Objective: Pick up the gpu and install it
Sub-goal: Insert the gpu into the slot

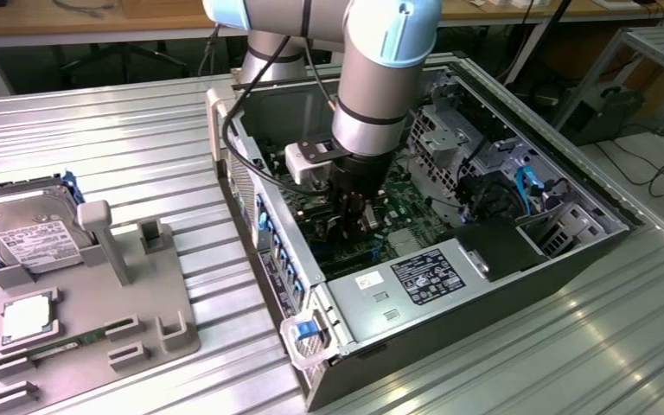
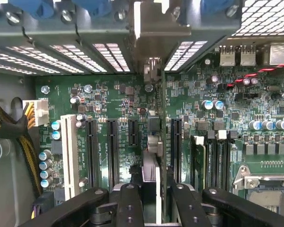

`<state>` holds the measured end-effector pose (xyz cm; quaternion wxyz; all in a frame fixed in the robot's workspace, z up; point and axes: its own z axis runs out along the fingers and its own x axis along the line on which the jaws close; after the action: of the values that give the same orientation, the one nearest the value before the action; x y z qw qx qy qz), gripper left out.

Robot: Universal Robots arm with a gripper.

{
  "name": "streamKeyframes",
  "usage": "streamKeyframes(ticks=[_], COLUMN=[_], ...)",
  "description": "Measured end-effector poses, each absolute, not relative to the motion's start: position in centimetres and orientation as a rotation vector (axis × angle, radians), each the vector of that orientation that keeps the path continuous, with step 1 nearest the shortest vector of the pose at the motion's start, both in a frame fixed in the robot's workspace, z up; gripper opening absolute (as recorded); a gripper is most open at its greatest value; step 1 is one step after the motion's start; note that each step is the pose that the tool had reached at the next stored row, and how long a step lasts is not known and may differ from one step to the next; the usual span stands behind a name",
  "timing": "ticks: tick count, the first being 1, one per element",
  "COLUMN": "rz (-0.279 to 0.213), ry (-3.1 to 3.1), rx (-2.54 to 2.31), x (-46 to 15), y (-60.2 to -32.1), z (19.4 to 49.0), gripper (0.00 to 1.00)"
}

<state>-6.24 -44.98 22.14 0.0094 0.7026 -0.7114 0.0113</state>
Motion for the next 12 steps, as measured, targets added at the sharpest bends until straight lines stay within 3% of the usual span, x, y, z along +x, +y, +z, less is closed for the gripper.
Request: streamKeyframes(ticks=[12], rz=[0.035], ry=[-2.223], rx=[2.195], x=[-6.33], y=[-44.97], z=[21.99], gripper=[0.28])
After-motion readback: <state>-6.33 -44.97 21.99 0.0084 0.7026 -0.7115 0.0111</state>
